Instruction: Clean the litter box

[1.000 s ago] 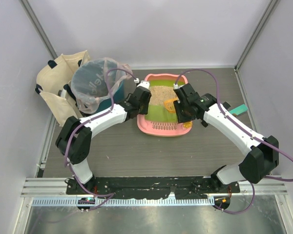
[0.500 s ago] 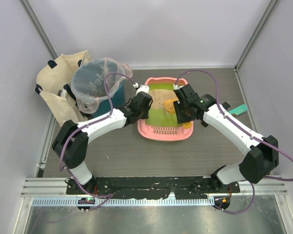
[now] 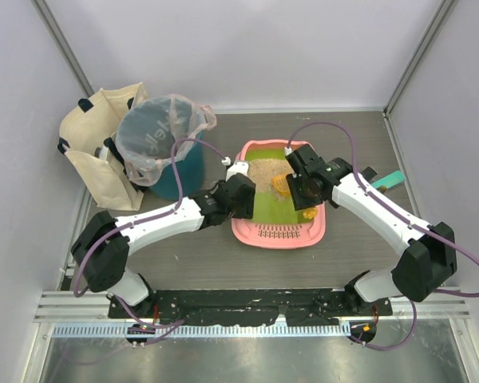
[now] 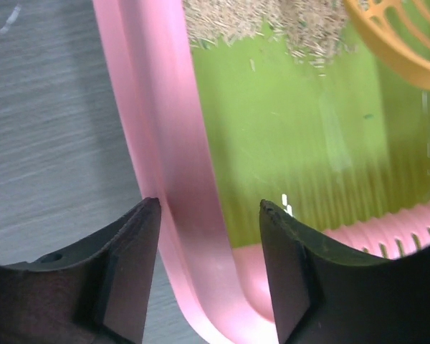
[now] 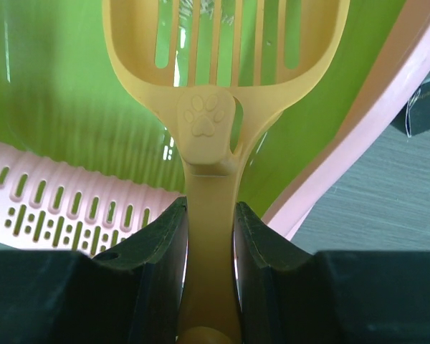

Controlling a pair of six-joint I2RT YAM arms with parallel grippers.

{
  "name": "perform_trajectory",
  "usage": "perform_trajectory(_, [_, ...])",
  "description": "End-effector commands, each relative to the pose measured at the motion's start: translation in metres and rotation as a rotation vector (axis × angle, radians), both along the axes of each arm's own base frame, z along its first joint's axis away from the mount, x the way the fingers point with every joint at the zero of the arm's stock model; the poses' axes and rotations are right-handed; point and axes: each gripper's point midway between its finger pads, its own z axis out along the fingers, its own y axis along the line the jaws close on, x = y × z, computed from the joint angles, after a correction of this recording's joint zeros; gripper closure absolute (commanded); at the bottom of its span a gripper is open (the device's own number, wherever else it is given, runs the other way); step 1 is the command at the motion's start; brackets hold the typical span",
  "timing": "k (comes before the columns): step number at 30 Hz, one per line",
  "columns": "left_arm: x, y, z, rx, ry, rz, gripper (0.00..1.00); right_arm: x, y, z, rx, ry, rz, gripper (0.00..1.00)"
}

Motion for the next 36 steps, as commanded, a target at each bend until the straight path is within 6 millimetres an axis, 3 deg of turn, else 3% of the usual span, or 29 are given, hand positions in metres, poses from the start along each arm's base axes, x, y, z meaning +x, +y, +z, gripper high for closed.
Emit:
perform_trajectory(1, [-0.017, 0.004, 0.011, -0.043, 0.021, 0.0, 0.35, -0.007, -0.011, 0.008, -0.008, -0.02, -0.024, 0.99])
perform_trajectory(4, [-0.02, 0.007, 0.018, -0.056, 0.009, -0.006, 0.26, -0.009, -0.011, 0.007, -0.007, -0.014, -0.032, 0.99])
perform_trajectory(8, [-0.023, 0.013, 0.042, -0.118, -0.043, -0.01, 0.16, -0.008, -0.013, 0.006, -0.022, -0.016, -0.043, 0.99])
perform_trajectory(13, [-0.026, 0.02, 0.045, -0.153, -0.047, -0.035, 0.08, -0.009, -0.026, -0.001, -0.09, -0.003, -0.071, 0.99])
perform_trajectory(16, [-0.019, 0.032, 0.035, -0.199, -0.006, 0.002, 0.08, -0.01, -0.03, -0.003, -0.108, 0.004, -0.085, 0.99])
perform_trajectory(26, [-0.02, 0.029, 0.026, -0.393, 0.088, -0.011, 0.19, -0.01, -0.057, 0.001, -0.186, -0.012, -0.145, 0.99])
perform_trajectory(28, [-0.018, 0.039, 0.019, -0.404, 0.099, 0.027, 0.22, -0.011, -0.06, 0.003, -0.188, -0.012, -0.15, 0.99])
perform_trajectory(33, [-0.014, 0.048, 0.012, -0.452, 0.096, 0.065, 0.29, -0.01, -0.059, 0.008, -0.166, -0.019, -0.151, 0.99])
perform_trajectory(36, [-0.013, 0.039, 0.012, -0.489, 0.109, 0.044, 0.32, -0.01, -0.052, 0.01, -0.134, -0.008, -0.138, 0.99])
